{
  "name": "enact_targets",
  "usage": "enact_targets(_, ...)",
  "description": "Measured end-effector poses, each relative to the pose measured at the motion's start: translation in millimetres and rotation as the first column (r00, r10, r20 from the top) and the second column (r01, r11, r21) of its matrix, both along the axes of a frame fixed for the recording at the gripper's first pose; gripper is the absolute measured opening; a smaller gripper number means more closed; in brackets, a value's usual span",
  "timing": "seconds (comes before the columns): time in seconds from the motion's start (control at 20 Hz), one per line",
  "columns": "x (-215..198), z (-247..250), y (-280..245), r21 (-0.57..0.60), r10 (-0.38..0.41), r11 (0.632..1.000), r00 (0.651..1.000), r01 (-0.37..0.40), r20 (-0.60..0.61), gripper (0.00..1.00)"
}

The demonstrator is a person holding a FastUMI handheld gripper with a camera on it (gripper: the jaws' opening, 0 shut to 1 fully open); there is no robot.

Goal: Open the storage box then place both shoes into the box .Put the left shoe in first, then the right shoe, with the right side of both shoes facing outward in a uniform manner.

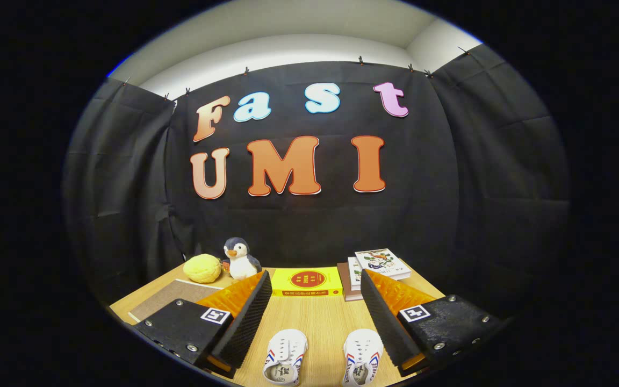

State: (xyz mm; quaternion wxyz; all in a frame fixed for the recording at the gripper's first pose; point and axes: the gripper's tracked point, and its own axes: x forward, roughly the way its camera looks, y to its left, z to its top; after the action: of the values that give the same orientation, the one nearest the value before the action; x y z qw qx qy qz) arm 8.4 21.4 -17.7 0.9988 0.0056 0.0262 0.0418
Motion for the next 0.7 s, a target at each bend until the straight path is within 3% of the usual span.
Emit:
enact_targets(0.15,2,3,-4,-0.032,0.004,0.999,1.000,-0.004,0.007,0.98)
enact_targets(0.35,8,-8,-3,0.025,0.034,0.999,0.999,-0.034,-0.028,0.99)
enact_targets(0.55,10,-32,25,0.202,0.180,0.967,0.977,-0.155,-0.113,0.98)
enact_targets(0.7,10,-60,46,0.324,0.293,0.920,0.937,-0.223,-0.188,0.98)
